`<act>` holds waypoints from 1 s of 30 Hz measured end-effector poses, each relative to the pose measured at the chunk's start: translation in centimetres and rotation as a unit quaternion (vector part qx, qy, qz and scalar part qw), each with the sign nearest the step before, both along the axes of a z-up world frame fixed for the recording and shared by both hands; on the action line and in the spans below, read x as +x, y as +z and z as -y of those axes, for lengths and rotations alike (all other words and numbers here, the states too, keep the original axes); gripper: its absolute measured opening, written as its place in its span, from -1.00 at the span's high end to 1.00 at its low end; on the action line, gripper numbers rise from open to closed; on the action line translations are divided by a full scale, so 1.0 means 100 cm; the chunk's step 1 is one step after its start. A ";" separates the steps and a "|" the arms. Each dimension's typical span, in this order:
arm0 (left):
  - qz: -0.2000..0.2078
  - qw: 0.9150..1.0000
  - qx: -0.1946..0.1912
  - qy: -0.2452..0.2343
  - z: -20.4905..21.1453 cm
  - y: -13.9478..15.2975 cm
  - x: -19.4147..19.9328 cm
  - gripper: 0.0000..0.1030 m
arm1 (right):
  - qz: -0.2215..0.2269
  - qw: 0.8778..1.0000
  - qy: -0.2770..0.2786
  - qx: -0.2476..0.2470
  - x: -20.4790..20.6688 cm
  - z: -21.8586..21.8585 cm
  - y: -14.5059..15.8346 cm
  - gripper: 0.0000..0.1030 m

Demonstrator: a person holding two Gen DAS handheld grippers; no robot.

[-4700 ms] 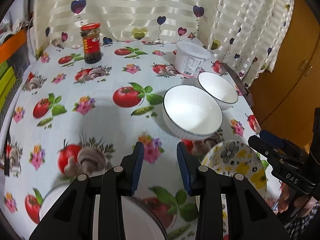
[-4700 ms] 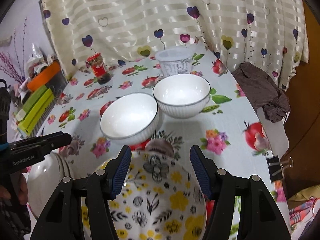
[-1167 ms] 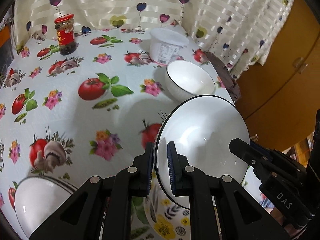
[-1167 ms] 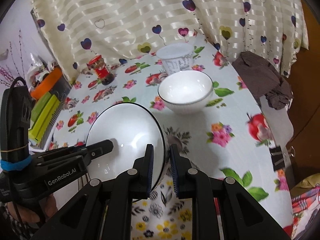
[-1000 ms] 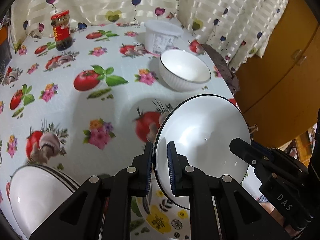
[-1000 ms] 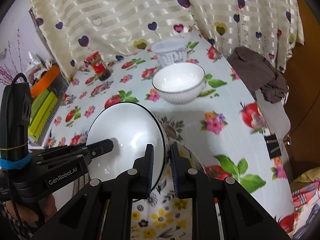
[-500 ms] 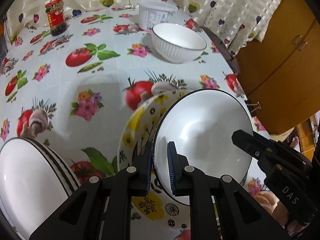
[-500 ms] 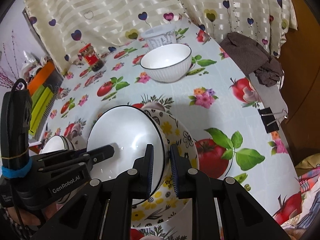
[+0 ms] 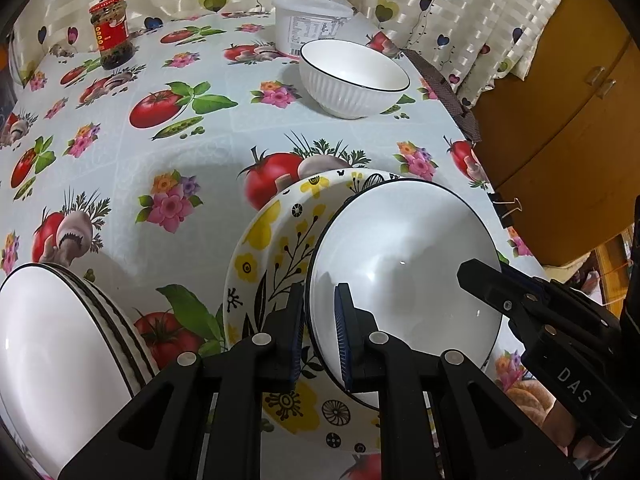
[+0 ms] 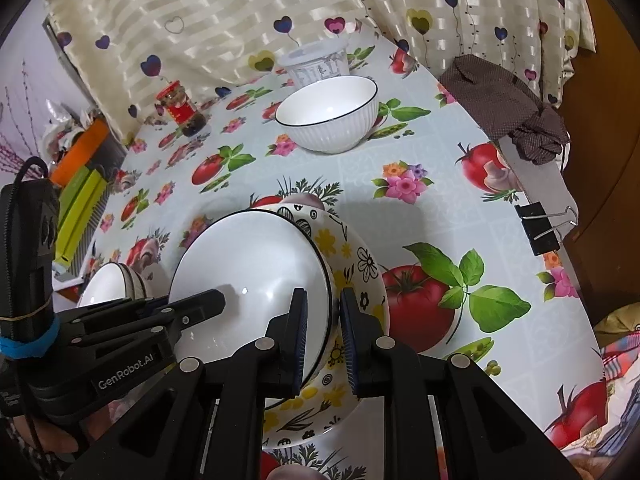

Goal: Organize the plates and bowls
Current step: 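Lift the bowl with both grippers and carry it over the floral plate, then lower the bowl onto the floral plate and open both grippers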

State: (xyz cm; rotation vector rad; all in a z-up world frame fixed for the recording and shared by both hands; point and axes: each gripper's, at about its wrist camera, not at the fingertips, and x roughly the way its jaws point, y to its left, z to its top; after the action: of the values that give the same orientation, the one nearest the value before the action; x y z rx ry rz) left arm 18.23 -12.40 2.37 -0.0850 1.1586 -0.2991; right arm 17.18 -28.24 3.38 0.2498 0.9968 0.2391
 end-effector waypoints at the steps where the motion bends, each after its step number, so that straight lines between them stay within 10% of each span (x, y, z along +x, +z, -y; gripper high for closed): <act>1: -0.002 1.000 -0.001 0.002 0.000 -0.001 0.001 0.73 | -0.004 1.000 0.000 0.002 0.001 0.001 -0.002 0.67; 19: -0.008 1.000 -0.029 0.007 -0.006 -0.003 0.004 0.72 | -0.001 1.000 0.015 0.018 0.005 0.008 -0.006 0.62; 30: 0.032 0.997 -0.064 0.003 -0.016 0.026 0.009 0.68 | 0.046 0.999 0.016 0.025 0.012 0.019 0.018 0.08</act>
State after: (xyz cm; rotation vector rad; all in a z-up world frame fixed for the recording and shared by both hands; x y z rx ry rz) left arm 19.18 -10.76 4.98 -0.1903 1.0746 -0.3676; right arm 18.39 -30.12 5.18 0.2668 0.9058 0.3027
